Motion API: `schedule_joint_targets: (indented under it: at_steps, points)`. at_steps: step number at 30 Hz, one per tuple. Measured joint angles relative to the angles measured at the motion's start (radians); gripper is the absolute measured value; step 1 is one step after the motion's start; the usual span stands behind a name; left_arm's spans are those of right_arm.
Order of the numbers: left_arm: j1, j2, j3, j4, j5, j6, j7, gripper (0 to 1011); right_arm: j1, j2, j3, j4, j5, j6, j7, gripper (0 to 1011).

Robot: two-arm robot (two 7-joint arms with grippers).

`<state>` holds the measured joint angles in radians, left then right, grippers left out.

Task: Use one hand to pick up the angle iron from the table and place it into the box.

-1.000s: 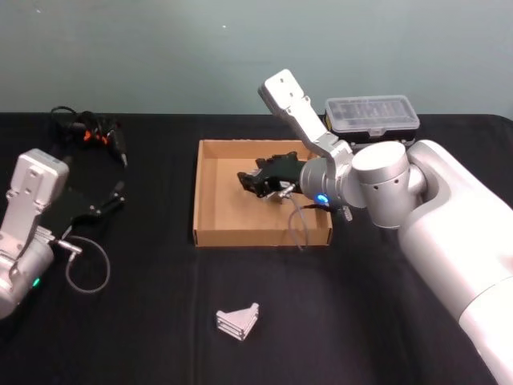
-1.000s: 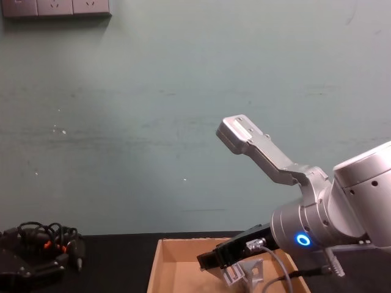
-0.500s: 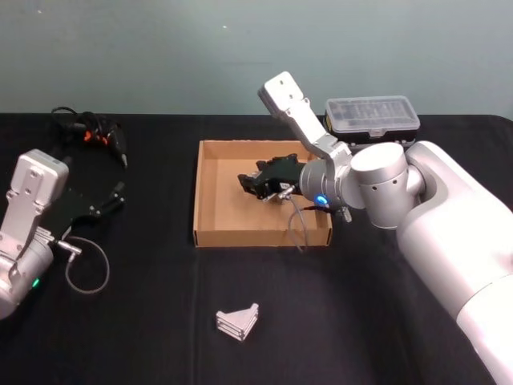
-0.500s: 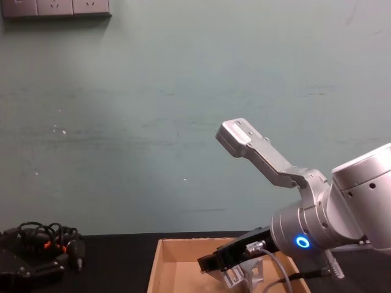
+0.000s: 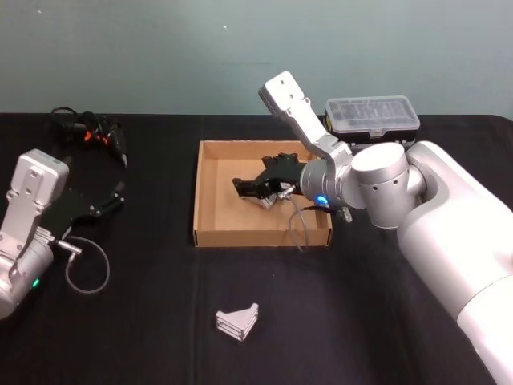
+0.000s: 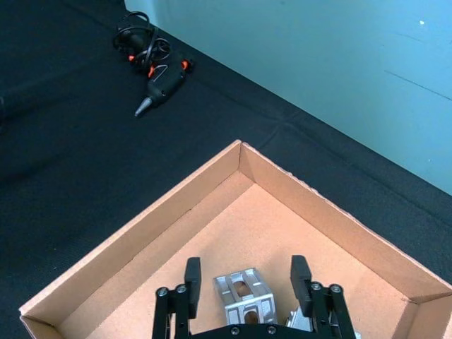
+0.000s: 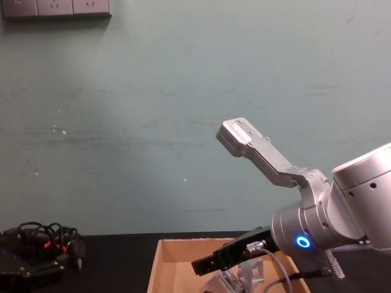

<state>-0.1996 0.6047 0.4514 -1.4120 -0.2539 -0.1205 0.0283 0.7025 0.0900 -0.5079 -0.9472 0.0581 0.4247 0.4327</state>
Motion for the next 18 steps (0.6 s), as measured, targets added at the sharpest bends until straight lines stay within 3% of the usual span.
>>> schedule_joint_targets:
  at_steps: [8,14,18]
  points:
    - [0.000,0.000,0.000,0.000,0.000,0.000,0.000,1011,-0.001,0.000,0.000,-0.001,0.000,0.001,-0.001,997]
    - [0.000,0.000,0.000,0.000,0.000,0.000,0.000,1011,-0.001,0.001,0.000,-0.001,0.001,0.001,-0.001,1002]
    - [0.000,0.000,0.000,0.000,0.000,0.000,0.000,1011,-0.031,0.022,0.008,-0.059,0.009,-0.001,0.004,1002]
